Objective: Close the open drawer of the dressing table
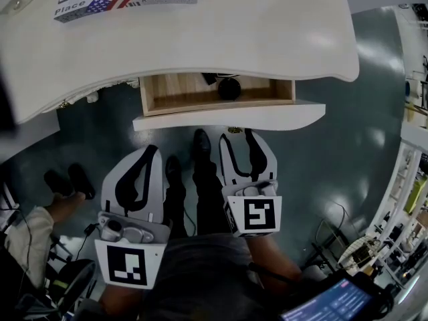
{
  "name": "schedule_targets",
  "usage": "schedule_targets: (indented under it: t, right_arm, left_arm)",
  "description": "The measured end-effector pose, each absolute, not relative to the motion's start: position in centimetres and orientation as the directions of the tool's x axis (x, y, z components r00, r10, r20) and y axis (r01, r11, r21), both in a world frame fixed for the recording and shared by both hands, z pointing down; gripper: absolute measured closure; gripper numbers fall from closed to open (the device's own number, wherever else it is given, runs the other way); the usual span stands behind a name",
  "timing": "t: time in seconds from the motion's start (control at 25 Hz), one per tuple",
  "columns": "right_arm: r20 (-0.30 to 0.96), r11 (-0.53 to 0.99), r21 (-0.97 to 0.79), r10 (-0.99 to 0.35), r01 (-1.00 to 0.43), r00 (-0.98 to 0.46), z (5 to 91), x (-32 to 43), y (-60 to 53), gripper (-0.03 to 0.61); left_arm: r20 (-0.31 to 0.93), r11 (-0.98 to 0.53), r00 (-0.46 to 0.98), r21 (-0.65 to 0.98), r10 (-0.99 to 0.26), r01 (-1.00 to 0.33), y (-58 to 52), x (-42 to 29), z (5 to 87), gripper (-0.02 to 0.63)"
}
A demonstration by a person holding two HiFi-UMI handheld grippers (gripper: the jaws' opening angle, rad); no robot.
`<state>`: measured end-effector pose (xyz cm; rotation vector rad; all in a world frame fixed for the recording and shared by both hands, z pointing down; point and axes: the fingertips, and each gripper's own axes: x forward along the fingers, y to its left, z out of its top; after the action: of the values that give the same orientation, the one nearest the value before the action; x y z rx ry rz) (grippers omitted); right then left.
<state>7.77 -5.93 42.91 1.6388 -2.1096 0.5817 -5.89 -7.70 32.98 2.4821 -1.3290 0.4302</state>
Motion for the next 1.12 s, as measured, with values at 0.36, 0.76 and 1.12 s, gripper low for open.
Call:
schedule_targets:
  t: [0.36, 0.76, 1.12]
  right_arm:
    - [0.542, 0.217, -0.077, -0.811, -0.973, -0.223, 43.0, 7.6, -7.7, 0.402]
    - [0.540, 0.219, -0.078, -0.811, -0.973, -0.226, 42.9, 7.8, -8.7, 0.402]
    - [0.537, 0.214, -0.086, -0.813, -0.973, -0.227, 42.9, 7.9, -9.3, 0.402]
  left_arm:
    - [0.398, -0.519, 0.520, 0.121, -0.756, -0.846, -8.4, -6.5, 33.4, 0.598]
    - [0.410, -0.504, 0.503, 0.113, -0.761, -0.856, -8.4, -6.9, 33.3, 0.598]
    - [0.413, -0.496, 0.492, 0.106, -0.767, -0.862, -8.3, -7.0, 33.2, 0.598]
